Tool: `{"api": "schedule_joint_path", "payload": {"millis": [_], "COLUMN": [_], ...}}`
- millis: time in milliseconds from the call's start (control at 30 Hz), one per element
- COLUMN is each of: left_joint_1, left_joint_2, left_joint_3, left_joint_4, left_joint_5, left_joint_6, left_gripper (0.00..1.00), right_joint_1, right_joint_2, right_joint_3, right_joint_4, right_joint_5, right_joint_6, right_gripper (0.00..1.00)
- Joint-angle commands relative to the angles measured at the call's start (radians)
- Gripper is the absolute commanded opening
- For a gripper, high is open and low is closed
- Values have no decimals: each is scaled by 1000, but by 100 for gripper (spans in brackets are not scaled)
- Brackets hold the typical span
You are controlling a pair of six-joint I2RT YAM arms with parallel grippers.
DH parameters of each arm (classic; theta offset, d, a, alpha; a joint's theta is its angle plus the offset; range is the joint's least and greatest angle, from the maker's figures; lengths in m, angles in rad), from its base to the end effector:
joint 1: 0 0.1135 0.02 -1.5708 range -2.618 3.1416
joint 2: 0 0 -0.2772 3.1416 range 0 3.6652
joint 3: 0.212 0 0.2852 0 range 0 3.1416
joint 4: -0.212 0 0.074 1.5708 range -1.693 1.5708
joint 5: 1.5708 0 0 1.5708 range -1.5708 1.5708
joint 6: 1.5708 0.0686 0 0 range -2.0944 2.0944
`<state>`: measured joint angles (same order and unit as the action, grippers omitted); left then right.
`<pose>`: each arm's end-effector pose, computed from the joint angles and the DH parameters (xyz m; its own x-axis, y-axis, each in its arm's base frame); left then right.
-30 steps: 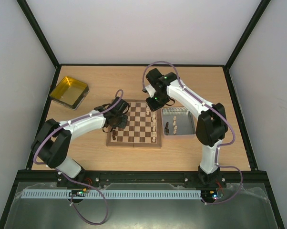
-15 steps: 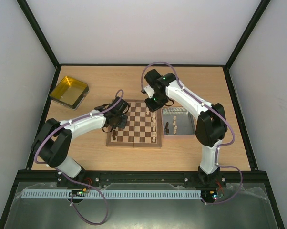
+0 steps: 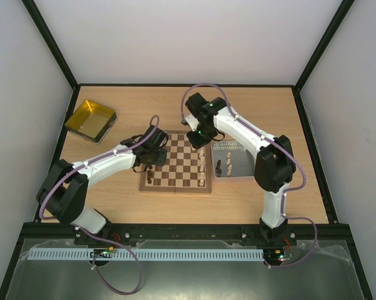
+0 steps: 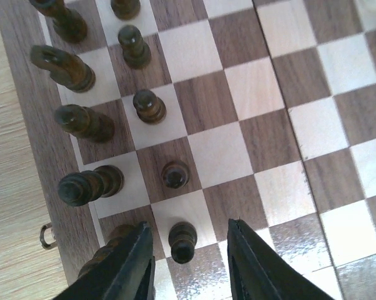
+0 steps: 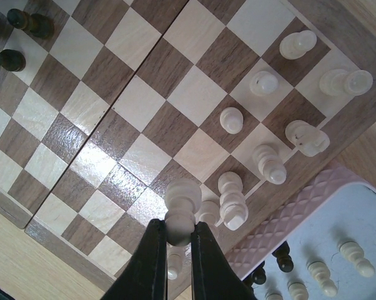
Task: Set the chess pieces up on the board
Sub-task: Pick up the chess piece from the storage box, then place the chess piece on the chessboard.
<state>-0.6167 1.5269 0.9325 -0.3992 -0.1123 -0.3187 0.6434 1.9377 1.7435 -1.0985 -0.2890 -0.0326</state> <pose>0.2900 -0.1962 0.1649 -0.8136 0.1952 -0.5476 0.2842 0.9553 -0.0818 0.3427 0.2814 0.2429 -0.7481 -0.6000 -0.2833 -0.6624 0.7008 0.2649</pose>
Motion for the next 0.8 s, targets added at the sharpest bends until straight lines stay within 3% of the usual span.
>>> {"api": "schedule_joint_path", "payload": {"millis": [0, 300, 567, 767], "left_joint_1": [1, -9, -15, -15], "left_joint_2": [-49, -87, -117, -124], "left_joint_3": [11, 4, -1, -3], "left_joint_4": [15, 20, 24, 26], "left_joint_5": [-8, -33, -44, -46], "left_joint_6": [6, 9, 13, 12], "left_gripper": [37, 62, 74, 76], "right_joint_1": [7, 7, 7, 7], "right_joint_2": [12, 28, 50, 66], "right_joint_3": [-10, -30, -33, -29], "right_joint_4": [-7, 4, 10, 10], "right_joint_5": [15, 31, 30, 24], "right_joint_6": [12, 10, 8, 8], "right_gripper": [2, 4, 3, 3]}}
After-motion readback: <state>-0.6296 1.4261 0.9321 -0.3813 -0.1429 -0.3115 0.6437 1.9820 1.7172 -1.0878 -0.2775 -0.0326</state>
